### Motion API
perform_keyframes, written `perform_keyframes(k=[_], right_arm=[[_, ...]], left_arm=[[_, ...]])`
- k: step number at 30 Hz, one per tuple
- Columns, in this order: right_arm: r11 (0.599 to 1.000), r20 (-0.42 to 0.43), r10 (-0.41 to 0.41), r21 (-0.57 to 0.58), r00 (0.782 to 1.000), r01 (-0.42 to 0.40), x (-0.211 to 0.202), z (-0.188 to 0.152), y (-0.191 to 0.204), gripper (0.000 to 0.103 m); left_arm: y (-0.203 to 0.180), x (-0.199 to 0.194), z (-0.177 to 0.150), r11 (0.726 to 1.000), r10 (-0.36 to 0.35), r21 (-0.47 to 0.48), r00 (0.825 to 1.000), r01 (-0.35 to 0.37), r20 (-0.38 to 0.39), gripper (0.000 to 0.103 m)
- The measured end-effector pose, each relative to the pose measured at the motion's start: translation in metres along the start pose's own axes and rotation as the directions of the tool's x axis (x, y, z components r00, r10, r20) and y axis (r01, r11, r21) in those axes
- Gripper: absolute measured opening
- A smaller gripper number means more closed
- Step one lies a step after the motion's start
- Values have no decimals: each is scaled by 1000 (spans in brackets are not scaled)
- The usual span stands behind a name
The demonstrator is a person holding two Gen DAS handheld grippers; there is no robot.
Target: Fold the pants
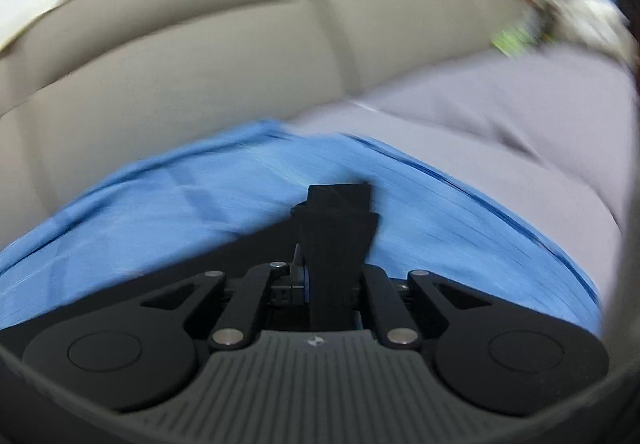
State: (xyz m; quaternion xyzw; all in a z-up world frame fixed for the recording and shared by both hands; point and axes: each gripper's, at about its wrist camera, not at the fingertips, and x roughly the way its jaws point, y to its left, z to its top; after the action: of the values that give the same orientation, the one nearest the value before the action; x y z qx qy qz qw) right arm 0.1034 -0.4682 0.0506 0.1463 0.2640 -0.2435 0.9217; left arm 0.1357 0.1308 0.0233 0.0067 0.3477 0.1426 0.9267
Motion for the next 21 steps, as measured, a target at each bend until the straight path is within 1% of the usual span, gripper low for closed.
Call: perform_keyframes(k=[1, 2, 3, 4, 5, 6, 7, 9, 10, 11, 12, 13, 14, 15, 16, 17, 18, 20, 21], right_arm=[[996, 9, 49, -69, 999, -48, -6, 5, 35, 8], [983, 14, 115, -148, 993, -112, -15, 7, 78, 8], [960, 8, 185, -214, 983, -179, -23, 5, 117, 8], [929, -12, 262, -268, 965, -256, -33, -2, 156, 9], [887, -47, 344, -312, 938, -341, -44, -13, 193, 9], [841, -89, 407, -351, 909, -411, -53, -25, 224, 9], [770, -150, 475, -405, 867, -493, -66, -47, 261, 9], [625, -266, 551, -497, 791, -602, -91, -91, 315, 9], [567, -301, 563, -537, 770, -624, -101, -110, 332, 9], [513, -326, 568, -578, 756, -635, -112, -133, 348, 10], [475, -351, 572, -595, 741, -648, -119, -150, 358, 11], [452, -376, 575, -595, 727, -665, -125, -163, 365, 20], [446, -377, 577, -599, 725, -666, -130, -174, 368, 33], [433, -361, 592, -613, 721, -662, -135, -179, 366, 50], [422, -359, 593, -624, 721, -658, -139, -181, 365, 64], [418, -363, 591, -627, 721, -658, -143, -183, 361, 68], [418, -368, 594, -619, 716, -665, -146, -183, 355, 69], [415, -380, 610, -594, 695, -689, -153, -182, 340, 73], [423, -375, 619, -580, 690, -696, -156, -180, 330, 77]], left_arm=[[9, -1, -2, 1000, -1, -27, 1000, 1, -4, 68], [17, -1, -5, 998, -4, -60, 1000, 4, -8, 68], [24, -1, -7, 996, -10, -87, 1000, 9, -13, 68], [31, -1, -10, 992, -28, -122, 999, 25, -24, 68], [36, -2, -13, 988, -48, -146, 998, 43, -32, 68], [40, -2, -17, 985, -65, -163, 997, 58, -37, 68], [42, -4, -21, 982, -74, -174, 997, 66, -37, 68], [47, -8, -26, 980, -81, -186, 996, 74, -29, 68], [49, -10, -28, 978, -86, -191, 996, 79, -27, 68], [52, -12, -31, 976, -93, -199, 995, 86, -27, 68], [54, -13, -32, 974, -102, -208, 994, 94, -27, 68], [56, -13, -33, 972, -111, -213, 993, 103, -26, 68], [58, -15, -34, 969, -122, -217, 992, 114, -24, 68], [59, -16, -34, 968, -132, -219, 991, 124, -22, 69], [59, -16, -34, 966, -144, -219, 989, 136, -19, 69], [59, -17, -33, 965, -152, -220, 988, 145, -16, 69], [59, -19, -33, 962, -162, -224, 987, 155, -14, 69], [58, -22, -33, 953, -193, -240, 981, 186, -9, 69], [57, -24, -32, 946, -212, -251, 977, 204, -6, 69]])
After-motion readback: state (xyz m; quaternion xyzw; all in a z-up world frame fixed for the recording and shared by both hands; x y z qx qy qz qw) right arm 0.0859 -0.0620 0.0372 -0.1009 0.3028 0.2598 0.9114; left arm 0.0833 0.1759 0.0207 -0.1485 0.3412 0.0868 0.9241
